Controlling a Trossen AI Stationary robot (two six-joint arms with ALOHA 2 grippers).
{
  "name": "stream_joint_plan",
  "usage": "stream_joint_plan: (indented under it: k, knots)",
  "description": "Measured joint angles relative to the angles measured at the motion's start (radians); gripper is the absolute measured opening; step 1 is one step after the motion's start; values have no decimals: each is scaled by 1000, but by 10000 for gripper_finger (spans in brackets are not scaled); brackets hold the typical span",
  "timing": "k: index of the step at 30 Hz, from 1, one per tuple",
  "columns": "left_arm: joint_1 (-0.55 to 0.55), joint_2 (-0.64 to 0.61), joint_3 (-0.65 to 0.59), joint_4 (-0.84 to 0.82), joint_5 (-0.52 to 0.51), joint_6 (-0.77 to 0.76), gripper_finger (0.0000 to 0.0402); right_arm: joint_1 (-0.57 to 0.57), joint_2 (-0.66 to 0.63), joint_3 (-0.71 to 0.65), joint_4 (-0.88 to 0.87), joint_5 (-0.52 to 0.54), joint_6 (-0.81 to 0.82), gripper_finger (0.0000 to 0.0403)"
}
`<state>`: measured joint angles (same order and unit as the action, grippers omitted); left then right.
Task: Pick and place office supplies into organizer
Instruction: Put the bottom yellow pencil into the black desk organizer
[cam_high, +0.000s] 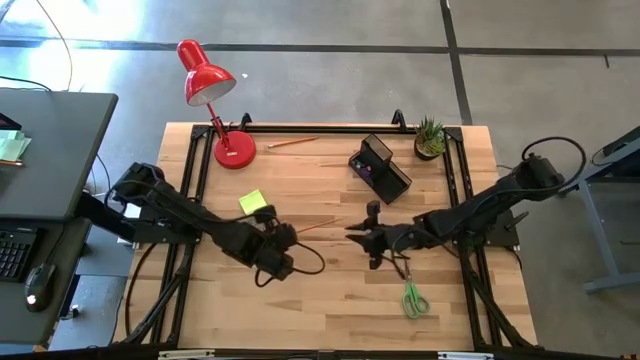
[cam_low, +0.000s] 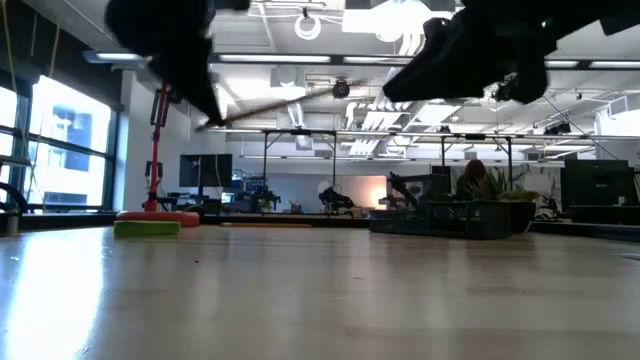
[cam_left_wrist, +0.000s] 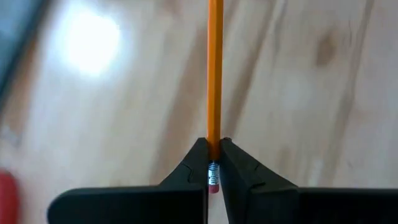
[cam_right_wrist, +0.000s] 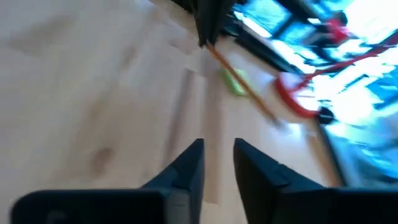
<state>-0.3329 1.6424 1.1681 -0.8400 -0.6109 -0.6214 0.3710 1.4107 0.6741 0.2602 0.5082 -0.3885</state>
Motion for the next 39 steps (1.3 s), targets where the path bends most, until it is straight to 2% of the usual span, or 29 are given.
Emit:
stream_joint_plan:
  k: [6, 8, 10, 13, 15, 20, 23, 25, 28, 30, 39]
  knots:
    - [-7, -1, 77, -10, -177, 256, 3, 112, 39, 98, -61, 327, -32, 134]
    - [9, -1, 78, -29, -185, 283, 3, 161, 39, 133, -61, 415, -44, 140]
    - [28, -1, 78, -53, -145, 268, 3, 203, 39, 169, -61, 462, -68, 142]
    - [64, -1, 78, -67, -70, 196, 3, 234, 42, 204, -73, 456, -90, 140]
    - [77, -1, 78, -54, -36, 160, 3, 225, 43, 217, -76, 409, -82, 137]
    - [100, -1, 78, 34, 80, 119, 3, 118, 67, 224, -117, 262, -40, 126]
    - [122, -1, 93, 62, 187, 103, 3, 79, 135, 224, -165, 206, -136, 121]
    - [132, -1, 101, 64, 203, 77, 3, 78, 196, 223, -154, 243, -219, 118]
    - [130, -1, 101, 72, 214, 63, 3, 101, 280, 223, -70, 388, -328, 112]
    - [129, -1, 101, 70, 220, 55, 3, 123, 317, 223, -9, 448, -395, 107]
    - [130, 7, 101, 95, 223, -1, 3, 165, 374, 223, 159, 522, -554, 80]
